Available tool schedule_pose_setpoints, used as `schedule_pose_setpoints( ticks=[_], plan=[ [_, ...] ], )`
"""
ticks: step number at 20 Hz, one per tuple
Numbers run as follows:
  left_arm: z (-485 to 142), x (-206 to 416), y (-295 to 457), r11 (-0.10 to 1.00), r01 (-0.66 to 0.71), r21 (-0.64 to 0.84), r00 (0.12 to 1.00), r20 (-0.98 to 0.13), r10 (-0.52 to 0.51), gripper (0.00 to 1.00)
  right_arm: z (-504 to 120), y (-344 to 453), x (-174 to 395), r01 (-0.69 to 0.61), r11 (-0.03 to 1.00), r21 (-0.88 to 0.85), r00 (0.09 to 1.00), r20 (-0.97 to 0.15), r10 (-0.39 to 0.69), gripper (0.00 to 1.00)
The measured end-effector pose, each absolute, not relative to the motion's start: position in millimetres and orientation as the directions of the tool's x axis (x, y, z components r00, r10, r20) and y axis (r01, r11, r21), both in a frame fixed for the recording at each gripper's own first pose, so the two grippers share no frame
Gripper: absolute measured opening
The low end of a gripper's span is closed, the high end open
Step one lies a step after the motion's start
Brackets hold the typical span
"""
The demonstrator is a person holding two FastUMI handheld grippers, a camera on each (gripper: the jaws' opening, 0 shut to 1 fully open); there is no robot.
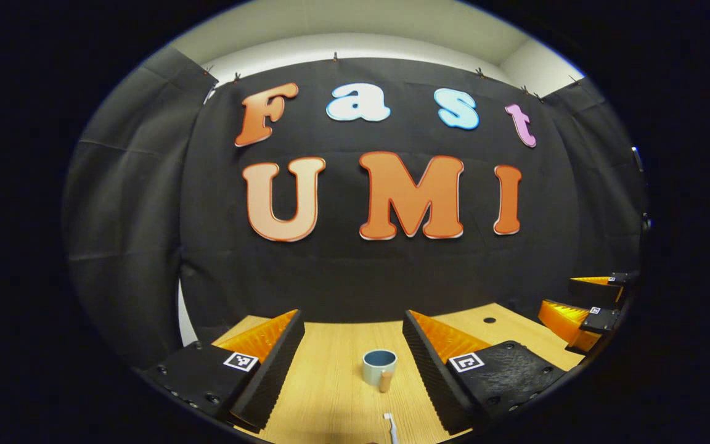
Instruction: Put the toothbrush and toothpaste on the desktop into the cup, then pick up the cup and place it on the coaster on the desktop.
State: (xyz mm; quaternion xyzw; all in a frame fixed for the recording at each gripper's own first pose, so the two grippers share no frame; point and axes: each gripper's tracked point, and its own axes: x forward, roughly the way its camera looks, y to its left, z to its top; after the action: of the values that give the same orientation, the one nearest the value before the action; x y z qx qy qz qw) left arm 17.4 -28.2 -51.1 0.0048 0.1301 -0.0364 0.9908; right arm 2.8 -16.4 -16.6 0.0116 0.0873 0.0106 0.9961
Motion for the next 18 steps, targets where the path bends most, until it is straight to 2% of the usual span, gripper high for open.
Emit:
schedule_pose_setpoints(
  ticks=[5,7,11,18],
  plan=[
    [-107,12,-47,0.988,0.15,-0.028,0.864,-0.481,-0.145,0.96,-69,-11,-2,-0.087,0.995,0.04,0.93,-0.354,0.096,0.99],
    [-125,8,-57,0.982,0.182,-0.041,0.821,-0.544,-0.174,0.96,-97,-10,-1,-0.107,0.994,0.038,0.888,-0.445,0.113,0.95],
    [-168,-6,-72,0.971,0.217,-0.102,0.683,-0.695,-0.226,0.97,-150,3,-5,-0.155,0.985,0.074,0.756,-0.633,0.167,0.84],
    [-229,-26,-84,0.953,0.244,-0.181,0.446,-0.852,-0.276,0.96,-217,3,-14,-0.163,0.985,0.06,0.567,-0.812,0.143,0.77]
  ],
)
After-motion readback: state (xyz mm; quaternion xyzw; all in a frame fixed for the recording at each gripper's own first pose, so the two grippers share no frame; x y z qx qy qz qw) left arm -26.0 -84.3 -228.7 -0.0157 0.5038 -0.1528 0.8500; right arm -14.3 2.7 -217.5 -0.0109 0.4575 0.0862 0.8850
